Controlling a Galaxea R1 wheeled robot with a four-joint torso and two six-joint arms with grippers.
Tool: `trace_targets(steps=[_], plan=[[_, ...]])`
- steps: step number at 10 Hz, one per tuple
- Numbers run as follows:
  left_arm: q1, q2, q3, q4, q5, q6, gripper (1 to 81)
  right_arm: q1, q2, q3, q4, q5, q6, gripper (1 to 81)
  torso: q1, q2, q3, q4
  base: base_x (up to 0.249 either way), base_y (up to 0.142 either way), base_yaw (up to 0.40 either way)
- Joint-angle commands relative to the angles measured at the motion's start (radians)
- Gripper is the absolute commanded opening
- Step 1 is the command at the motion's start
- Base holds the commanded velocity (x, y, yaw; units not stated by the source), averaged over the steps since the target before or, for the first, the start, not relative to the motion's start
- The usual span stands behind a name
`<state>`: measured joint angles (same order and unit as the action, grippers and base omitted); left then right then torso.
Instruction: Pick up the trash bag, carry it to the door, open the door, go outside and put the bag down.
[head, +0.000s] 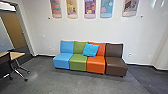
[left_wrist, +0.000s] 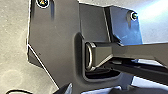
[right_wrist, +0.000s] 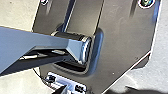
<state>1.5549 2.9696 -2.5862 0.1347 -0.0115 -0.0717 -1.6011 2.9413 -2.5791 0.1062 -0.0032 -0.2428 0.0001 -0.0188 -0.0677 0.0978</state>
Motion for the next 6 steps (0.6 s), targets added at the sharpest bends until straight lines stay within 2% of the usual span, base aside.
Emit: trace_targets(steps=[1, 6], plan=[[-0.034, -0.004, 0.006, 0.005, 0.059, 0.007, 81.1, 0.029, -0.002, 0.004, -0.005, -0.067, -0.003, 81.1, 0.0, 0.0, 0.0, 0.0, 0.115, 0.0, 0.0], [-0.034, -0.003, 0.006, 0.008, 0.059, 0.007, 81.1, 0.029, 0.001, 0.002, -0.005, -0.069, -0.003, 81.1, 0.0, 0.0, 0.0, 0.0, 0.114, 0.0, 0.0]])
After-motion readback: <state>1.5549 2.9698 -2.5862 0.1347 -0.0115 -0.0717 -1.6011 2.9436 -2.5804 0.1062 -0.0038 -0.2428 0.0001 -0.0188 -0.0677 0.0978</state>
